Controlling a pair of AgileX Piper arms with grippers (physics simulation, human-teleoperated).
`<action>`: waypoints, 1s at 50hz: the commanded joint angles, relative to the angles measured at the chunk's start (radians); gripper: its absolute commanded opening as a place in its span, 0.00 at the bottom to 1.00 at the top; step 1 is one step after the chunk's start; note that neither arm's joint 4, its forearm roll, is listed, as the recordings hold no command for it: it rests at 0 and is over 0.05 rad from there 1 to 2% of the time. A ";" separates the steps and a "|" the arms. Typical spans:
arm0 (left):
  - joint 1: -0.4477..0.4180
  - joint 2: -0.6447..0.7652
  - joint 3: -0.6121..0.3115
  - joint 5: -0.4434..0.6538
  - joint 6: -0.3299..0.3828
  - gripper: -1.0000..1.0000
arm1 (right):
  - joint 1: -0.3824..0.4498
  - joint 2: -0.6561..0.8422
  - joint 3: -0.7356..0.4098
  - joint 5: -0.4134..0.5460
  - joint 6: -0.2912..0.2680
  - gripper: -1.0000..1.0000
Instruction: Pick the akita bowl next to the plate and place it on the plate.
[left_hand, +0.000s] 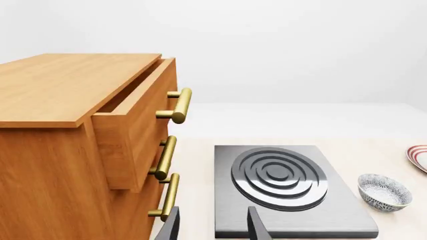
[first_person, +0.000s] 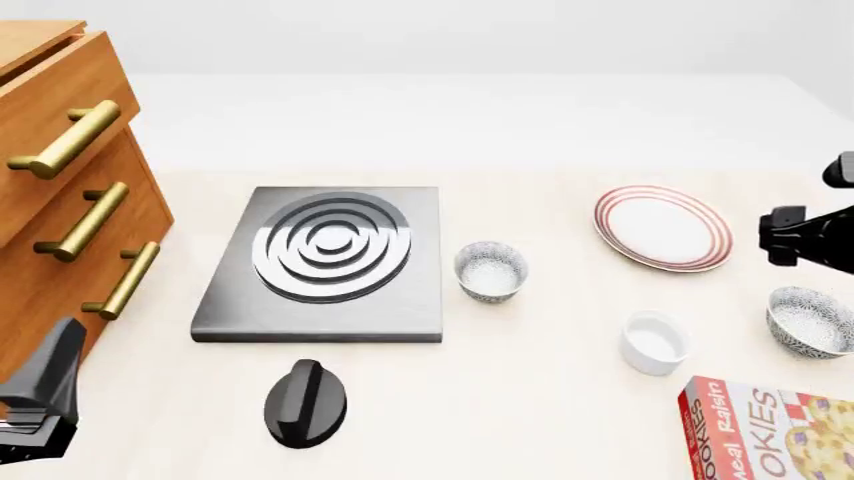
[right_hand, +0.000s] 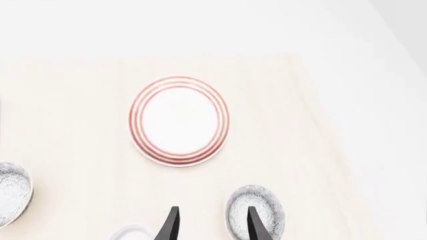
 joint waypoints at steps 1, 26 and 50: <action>0.000 0.000 0.000 0.000 0.000 1.00 | -0.008 0.071 -0.034 -0.009 0.000 1.00; 0.000 0.000 0.000 0.000 0.000 1.00 | -0.021 0.193 -0.011 -0.096 -0.012 1.00; 0.000 0.000 0.000 0.000 0.000 1.00 | -0.056 0.354 -0.016 -0.177 -0.022 1.00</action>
